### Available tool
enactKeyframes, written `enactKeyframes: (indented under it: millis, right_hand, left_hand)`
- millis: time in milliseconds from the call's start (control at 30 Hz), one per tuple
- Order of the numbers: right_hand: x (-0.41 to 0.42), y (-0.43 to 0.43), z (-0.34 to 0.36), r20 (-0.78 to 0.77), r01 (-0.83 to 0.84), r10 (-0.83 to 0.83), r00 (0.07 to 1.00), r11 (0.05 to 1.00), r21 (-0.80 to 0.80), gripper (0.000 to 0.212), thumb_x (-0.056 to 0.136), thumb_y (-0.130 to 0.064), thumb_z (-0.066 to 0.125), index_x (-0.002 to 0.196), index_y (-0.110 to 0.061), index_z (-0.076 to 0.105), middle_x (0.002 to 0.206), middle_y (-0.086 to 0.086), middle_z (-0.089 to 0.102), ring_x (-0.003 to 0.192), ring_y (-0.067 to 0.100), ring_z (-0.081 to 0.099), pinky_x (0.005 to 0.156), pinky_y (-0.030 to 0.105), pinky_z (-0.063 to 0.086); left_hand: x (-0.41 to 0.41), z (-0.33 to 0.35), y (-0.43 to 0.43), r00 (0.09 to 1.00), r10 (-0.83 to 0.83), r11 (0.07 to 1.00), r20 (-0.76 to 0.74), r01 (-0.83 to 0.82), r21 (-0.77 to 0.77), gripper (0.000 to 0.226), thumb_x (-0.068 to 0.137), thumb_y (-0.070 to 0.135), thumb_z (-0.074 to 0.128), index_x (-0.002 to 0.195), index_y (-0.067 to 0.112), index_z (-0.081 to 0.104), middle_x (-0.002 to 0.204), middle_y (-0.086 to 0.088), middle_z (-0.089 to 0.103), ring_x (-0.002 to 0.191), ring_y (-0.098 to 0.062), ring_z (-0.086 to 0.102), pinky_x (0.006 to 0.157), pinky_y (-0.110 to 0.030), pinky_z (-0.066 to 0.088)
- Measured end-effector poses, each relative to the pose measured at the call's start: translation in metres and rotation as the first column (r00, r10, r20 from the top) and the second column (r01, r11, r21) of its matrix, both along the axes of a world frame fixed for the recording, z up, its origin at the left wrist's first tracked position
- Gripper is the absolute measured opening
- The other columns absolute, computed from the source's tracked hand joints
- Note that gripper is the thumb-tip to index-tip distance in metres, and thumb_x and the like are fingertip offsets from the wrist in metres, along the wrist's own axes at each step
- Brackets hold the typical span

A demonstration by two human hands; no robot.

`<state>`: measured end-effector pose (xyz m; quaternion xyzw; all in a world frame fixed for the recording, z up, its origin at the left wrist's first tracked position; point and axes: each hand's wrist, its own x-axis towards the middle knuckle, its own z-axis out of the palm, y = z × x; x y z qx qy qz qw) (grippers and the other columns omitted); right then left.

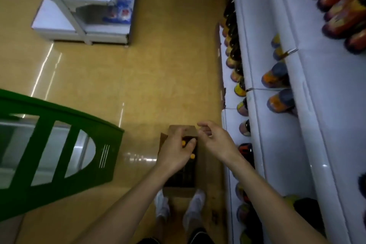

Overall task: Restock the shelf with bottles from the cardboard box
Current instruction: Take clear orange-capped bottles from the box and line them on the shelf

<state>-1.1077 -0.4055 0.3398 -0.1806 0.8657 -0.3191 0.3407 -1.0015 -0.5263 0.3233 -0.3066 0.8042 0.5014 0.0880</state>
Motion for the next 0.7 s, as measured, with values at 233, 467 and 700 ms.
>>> enactKeyframes:
  millis: [233, 467, 700]
  right_hand:
    - [0.008, 0.018, -0.111, 0.207, 0.036, -0.046, 0.977, 0.998, 0.052, 0.033, 0.103, -0.027, 0.054, 0.135, -0.018, 0.057, 0.118, 0.002, 0.064, 0.111, 0.016, 0.061, 0.083, 0.025, 0.045]
    - [0.022, 0.036, -0.225, 0.299, 0.056, -0.101, 0.949, 0.986, 0.156, 0.035, 0.103, -0.028, 0.054, 0.137, -0.023, 0.055, 0.128, -0.001, 0.062, 0.117, 0.015, 0.059, 0.087, 0.026, 0.046]
    - [0.030, 0.045, -0.335, 0.324, 0.066, -0.140, 0.936, 0.971, 0.231, 0.043, 0.105, -0.026, 0.051, 0.147, -0.026, 0.045, 0.146, -0.001, 0.051, 0.119, 0.007, 0.051, 0.090, 0.024, 0.038]
  left_hand:
    - [0.027, -0.087, 0.026, 0.971, 0.043, 0.997, 0.236, -0.056, 0.047, 0.051, 0.100, 0.041, 0.059, 0.147, 0.029, 0.044, 0.134, 0.000, 0.056, 0.117, -0.016, 0.059, 0.095, -0.041, 0.056]
    - [0.042, -0.186, 0.045, 0.936, 0.026, 0.996, 0.350, -0.054, 0.072, 0.051, 0.102, 0.038, 0.059, 0.149, 0.026, 0.042, 0.136, 0.001, 0.056, 0.119, -0.013, 0.058, 0.092, -0.027, 0.051]
    - [0.031, -0.307, 0.055, 0.925, -0.085, 0.991, 0.371, 0.040, 0.126, 0.056, 0.101, 0.037, 0.059, 0.152, 0.024, 0.038, 0.140, -0.005, 0.055, 0.125, -0.021, 0.056, 0.099, -0.039, 0.052]
